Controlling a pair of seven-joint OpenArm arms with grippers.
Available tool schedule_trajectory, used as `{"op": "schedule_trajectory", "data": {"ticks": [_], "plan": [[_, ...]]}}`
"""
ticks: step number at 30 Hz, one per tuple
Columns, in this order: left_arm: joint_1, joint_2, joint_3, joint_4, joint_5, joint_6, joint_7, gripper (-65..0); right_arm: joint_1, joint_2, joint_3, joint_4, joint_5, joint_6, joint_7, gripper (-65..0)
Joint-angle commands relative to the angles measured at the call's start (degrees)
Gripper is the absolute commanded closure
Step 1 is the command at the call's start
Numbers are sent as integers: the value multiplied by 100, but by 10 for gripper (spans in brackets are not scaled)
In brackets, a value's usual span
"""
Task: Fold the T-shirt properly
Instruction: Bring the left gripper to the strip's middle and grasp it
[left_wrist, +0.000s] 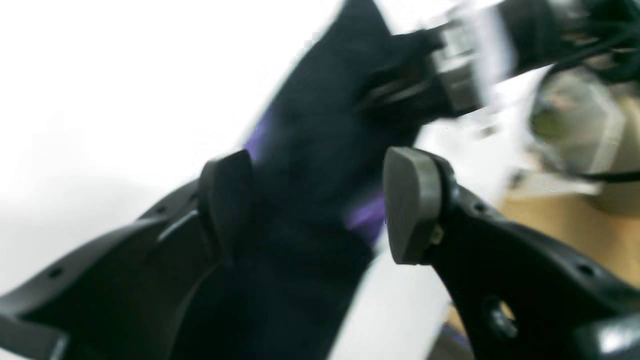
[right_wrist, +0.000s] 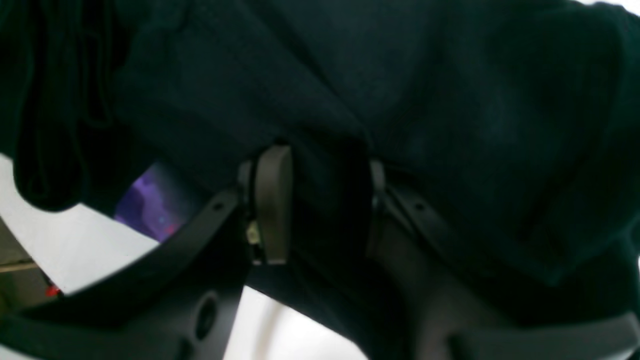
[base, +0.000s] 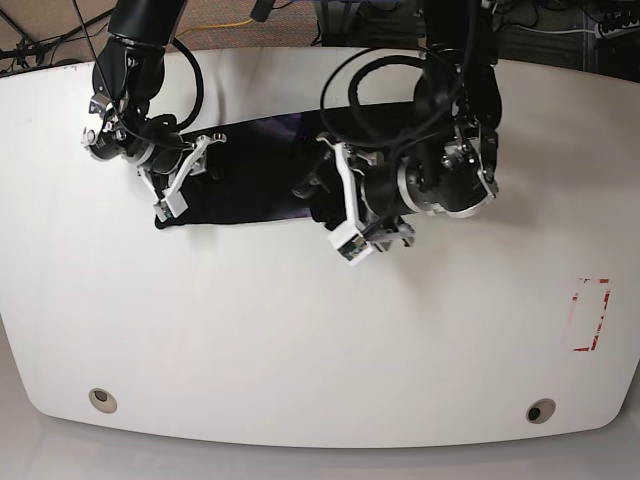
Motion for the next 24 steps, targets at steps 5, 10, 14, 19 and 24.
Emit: {"op": "schedule_trajectory", "data": {"ticks": [5, 10, 14, 19, 24], "plan": [[166, -446, -465, 89, 552, -6, -64, -385, 120, 88, 404, 695, 217, -5, -305, -225], [826, -693, -1142, 80, 640, -14, -899, -256, 278, 96, 1081, 826, 719, -5, -551, -457], [1283, -851, -1089, -61, 622, -14, -1444, -72, 436, 290, 1582, 747, 719, -5, -674, -455], [1459, -851, -1054, -386, 649, -14, -1497, -61, 744, 633, 1908, -255, 719, -5, -665, -430], [1494, -851, -1054, -632, 649, -14, -1506, -61, 849, 852, 1960, -1081, 727, -5, -630, -431]]}}
